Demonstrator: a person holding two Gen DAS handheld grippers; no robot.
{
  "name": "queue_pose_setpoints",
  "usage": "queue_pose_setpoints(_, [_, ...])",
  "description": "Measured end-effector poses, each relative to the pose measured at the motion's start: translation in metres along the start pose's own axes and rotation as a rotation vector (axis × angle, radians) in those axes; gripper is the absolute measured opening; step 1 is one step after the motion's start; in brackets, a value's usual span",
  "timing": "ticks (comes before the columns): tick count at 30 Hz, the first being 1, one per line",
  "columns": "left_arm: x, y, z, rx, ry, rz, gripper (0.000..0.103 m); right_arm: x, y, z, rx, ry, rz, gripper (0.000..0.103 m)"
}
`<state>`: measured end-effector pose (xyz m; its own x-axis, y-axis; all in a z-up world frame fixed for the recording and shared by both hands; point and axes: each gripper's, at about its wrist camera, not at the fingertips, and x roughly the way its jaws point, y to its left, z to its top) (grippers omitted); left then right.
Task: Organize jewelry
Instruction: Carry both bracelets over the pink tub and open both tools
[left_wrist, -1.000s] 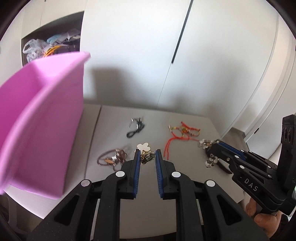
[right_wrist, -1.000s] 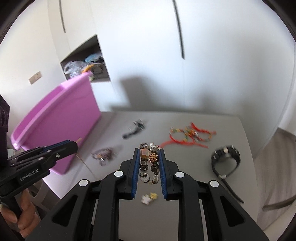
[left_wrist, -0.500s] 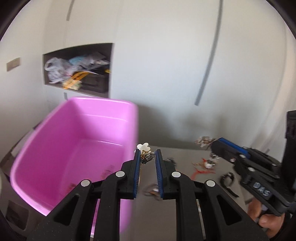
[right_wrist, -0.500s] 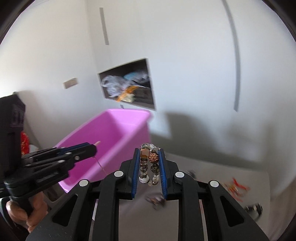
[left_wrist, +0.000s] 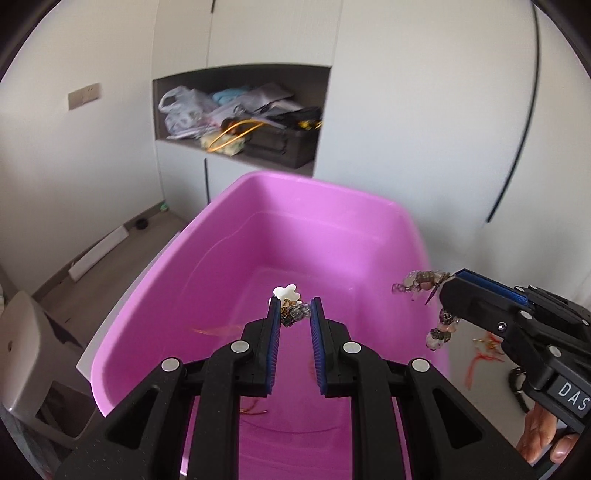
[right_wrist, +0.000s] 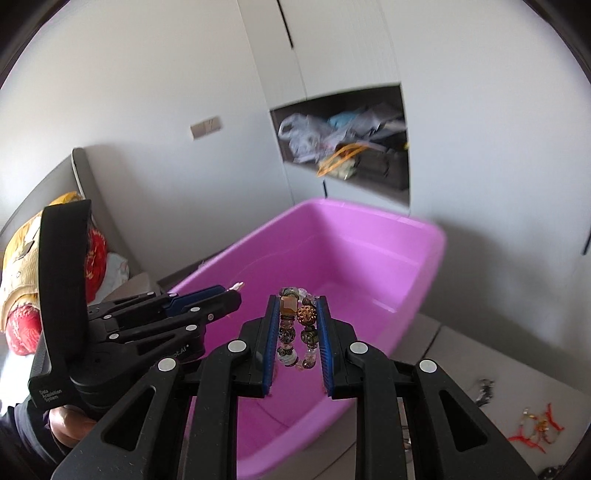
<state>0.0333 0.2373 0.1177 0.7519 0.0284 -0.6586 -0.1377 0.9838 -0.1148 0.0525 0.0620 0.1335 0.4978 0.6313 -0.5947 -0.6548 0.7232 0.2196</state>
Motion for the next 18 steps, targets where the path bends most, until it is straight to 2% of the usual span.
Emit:
queue_pose_setpoints(7, [0.033,0.018,-0.002,-0.034,0.089,0.053,0.016,0.050,-0.002,0.007,-0.005,0.108,-0.017,0.020])
queue_pose_setpoints(13, [0.047,0.022,-0.007,-0.028,0.132,0.084,0.016,0.063,-0.006,-0.003,-0.006,0.148,-0.036,0.020])
queue_pose_setpoints(18, [0.047,0.022,-0.008,-0.019,0.137,0.105,0.017,0.069,-0.011,-0.006,-0.003,0.167,-0.055,0.020])
